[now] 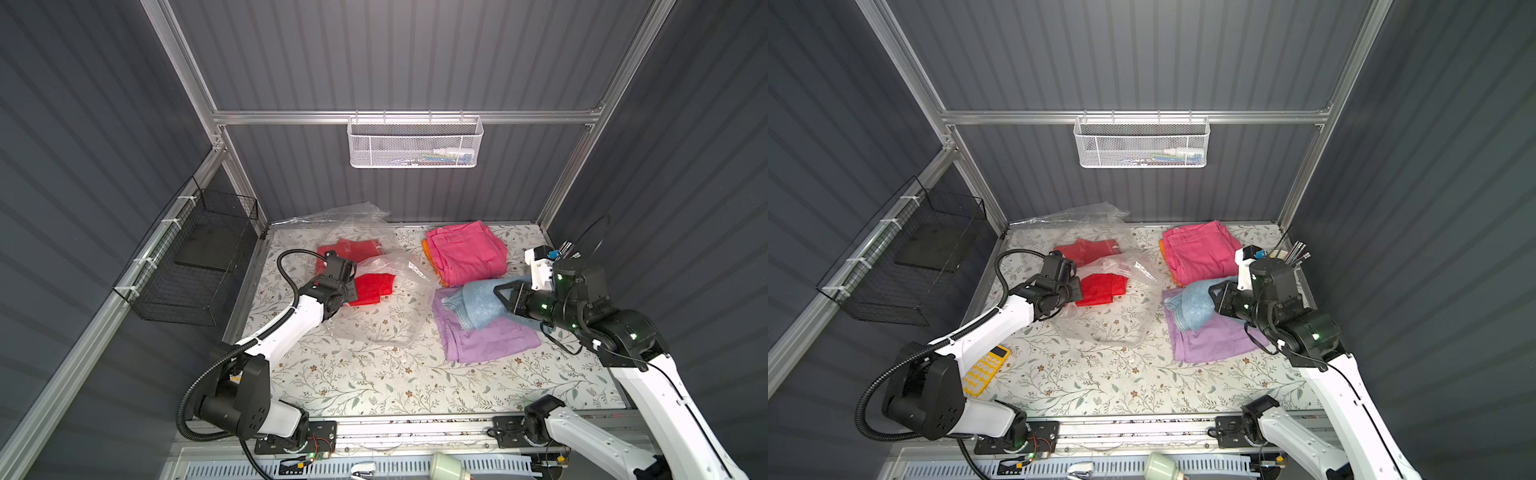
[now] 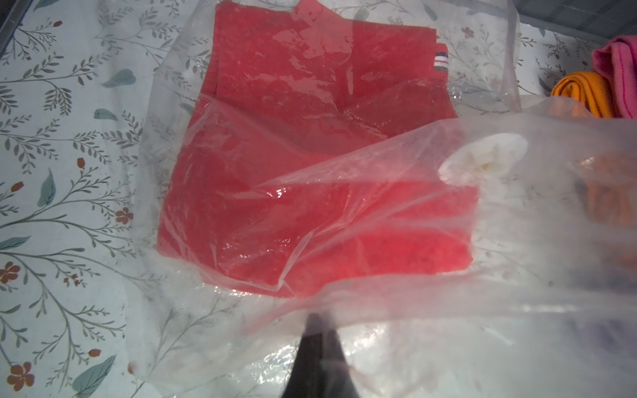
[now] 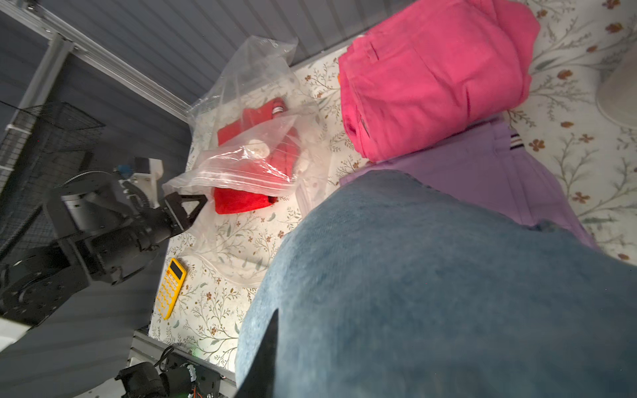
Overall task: Take the trousers out of the vacuum bag
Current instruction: Place the trousers at the center of the board.
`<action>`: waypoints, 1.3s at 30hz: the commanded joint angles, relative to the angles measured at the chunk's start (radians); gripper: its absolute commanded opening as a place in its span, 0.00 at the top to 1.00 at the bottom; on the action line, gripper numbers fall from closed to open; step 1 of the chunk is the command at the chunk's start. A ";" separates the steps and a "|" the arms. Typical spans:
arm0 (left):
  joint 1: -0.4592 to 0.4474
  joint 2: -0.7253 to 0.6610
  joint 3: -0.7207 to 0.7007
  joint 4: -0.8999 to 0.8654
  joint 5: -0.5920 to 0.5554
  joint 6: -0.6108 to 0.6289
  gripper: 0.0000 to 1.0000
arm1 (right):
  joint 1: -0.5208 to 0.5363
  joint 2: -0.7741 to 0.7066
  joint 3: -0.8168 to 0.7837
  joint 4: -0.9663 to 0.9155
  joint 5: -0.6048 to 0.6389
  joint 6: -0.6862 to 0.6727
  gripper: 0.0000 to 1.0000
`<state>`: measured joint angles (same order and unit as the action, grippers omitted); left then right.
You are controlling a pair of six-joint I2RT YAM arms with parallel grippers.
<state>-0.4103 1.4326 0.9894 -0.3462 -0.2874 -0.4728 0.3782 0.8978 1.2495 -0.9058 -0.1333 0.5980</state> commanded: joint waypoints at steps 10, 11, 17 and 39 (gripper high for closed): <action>0.073 -0.033 0.017 -0.032 -0.003 0.045 1.00 | -0.154 0.182 0.079 0.337 -0.321 -0.138 1.00; 0.078 -0.037 0.020 -0.034 -0.001 0.047 1.00 | -0.155 0.196 0.083 0.338 -0.334 -0.145 1.00; 0.088 -0.073 0.017 -0.044 -0.002 0.048 1.00 | -0.157 0.209 -0.090 0.388 -0.318 -0.152 1.00; 0.091 -0.077 0.023 -0.050 0.045 0.034 1.00 | -0.173 -0.030 -0.821 0.587 0.011 0.221 0.65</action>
<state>-0.3298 1.3689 0.9901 -0.3809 -0.2554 -0.4450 0.2119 0.8684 0.4492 -0.3099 -0.2523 0.7425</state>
